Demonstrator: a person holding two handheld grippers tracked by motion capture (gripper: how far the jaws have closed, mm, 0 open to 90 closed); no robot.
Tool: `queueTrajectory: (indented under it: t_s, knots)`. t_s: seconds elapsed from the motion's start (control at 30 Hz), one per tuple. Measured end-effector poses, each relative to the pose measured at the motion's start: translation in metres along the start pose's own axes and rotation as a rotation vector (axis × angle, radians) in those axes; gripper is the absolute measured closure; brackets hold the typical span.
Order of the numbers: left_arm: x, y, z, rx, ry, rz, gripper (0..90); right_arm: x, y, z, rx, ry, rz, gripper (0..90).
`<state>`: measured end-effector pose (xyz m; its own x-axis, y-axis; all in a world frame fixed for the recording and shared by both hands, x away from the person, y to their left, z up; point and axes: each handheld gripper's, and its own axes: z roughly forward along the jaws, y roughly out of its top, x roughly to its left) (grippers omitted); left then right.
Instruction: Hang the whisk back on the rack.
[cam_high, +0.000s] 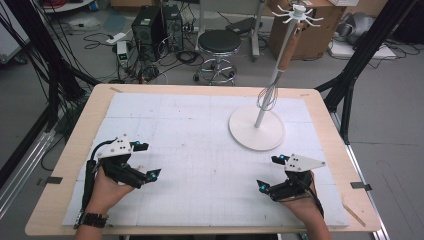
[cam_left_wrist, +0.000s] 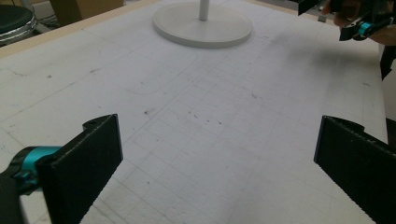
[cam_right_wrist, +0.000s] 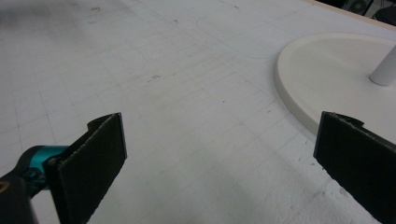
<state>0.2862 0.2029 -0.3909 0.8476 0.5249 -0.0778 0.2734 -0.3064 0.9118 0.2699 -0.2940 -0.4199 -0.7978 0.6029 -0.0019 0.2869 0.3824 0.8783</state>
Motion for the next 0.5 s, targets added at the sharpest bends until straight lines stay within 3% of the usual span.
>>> queueTrajectory:
  t_s: [0.5]
  knots:
    - [-0.0069,-0.0085,0.0042,0.01,-0.007,0.007,1.6,0.0016,-0.0004,-0.0011,0.001,-0.009,-0.003,1.3]
